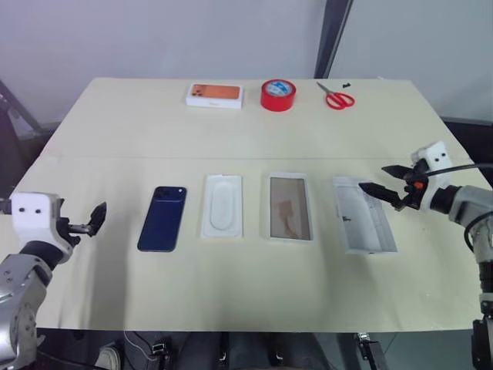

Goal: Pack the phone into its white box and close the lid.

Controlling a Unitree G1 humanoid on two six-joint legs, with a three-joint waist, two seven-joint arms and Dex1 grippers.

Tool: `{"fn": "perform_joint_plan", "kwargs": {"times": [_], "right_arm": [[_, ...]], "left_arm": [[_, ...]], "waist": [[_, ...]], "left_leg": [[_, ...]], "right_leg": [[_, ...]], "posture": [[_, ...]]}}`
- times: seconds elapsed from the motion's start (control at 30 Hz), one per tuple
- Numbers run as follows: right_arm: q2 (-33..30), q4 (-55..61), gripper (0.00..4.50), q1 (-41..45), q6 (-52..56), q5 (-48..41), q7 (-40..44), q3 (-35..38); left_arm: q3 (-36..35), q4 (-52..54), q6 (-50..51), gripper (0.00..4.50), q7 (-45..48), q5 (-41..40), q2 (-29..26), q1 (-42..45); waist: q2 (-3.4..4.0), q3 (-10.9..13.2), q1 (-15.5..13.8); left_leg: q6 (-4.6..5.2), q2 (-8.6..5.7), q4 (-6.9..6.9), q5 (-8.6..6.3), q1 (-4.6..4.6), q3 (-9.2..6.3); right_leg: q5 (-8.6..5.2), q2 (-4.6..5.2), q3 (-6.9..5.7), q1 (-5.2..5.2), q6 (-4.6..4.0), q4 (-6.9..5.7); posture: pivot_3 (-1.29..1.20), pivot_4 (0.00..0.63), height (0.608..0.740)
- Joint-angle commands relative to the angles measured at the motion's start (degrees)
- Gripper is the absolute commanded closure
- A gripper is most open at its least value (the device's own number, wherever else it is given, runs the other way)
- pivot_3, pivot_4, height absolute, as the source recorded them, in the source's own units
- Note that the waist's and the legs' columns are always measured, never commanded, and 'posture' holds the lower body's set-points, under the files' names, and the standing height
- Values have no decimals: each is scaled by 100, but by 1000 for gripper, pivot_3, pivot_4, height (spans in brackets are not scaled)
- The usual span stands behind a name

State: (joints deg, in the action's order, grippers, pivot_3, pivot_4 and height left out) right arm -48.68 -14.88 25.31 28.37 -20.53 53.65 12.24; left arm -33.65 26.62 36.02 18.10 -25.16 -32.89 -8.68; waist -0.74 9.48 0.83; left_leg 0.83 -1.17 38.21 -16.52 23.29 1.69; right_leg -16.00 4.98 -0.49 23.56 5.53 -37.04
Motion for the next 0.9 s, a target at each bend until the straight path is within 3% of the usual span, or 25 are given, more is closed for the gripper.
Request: {"fn": "perform_joint_plan", "kwargs": {"times": [0.03,0.53,0.77,0.9], "right_arm": [[-54,155,0,120,-13,-57,-22,118],[-41,675,0,63,122,-186,-11,74],[20,2578,0,-256,557,-598,437,-554],[297,3606,0,-394,696,-653,341,-1184]], "left_arm": [[-230,146,-36,98,-7,-30,-30,-30],[167,420,250,98,-114,-335,97,393],[1219,1146,1312,98,54,-1243,136,853],[1800,1198,2064,98,-244,-1318,99,1244]], "waist": [[0,0,-5],[0,0,-15],[-1,0,-19],[-2,-1,-21]], "left_leg": [[0,0,0,0,0,0],[0,-1,0,1,0,0],[0,-1,1,1,1,-1],[0,-1,2,1,0,-3]], "right_leg": [[0,0,0,0,0,0],[0,0,-1,-1,1,-1],[1,-1,-1,-1,2,-2],[1,-3,-2,-2,2,-3]], "posture": [[0,150,725],[0,150,725],[0,150,725],[0,150,725]]}}
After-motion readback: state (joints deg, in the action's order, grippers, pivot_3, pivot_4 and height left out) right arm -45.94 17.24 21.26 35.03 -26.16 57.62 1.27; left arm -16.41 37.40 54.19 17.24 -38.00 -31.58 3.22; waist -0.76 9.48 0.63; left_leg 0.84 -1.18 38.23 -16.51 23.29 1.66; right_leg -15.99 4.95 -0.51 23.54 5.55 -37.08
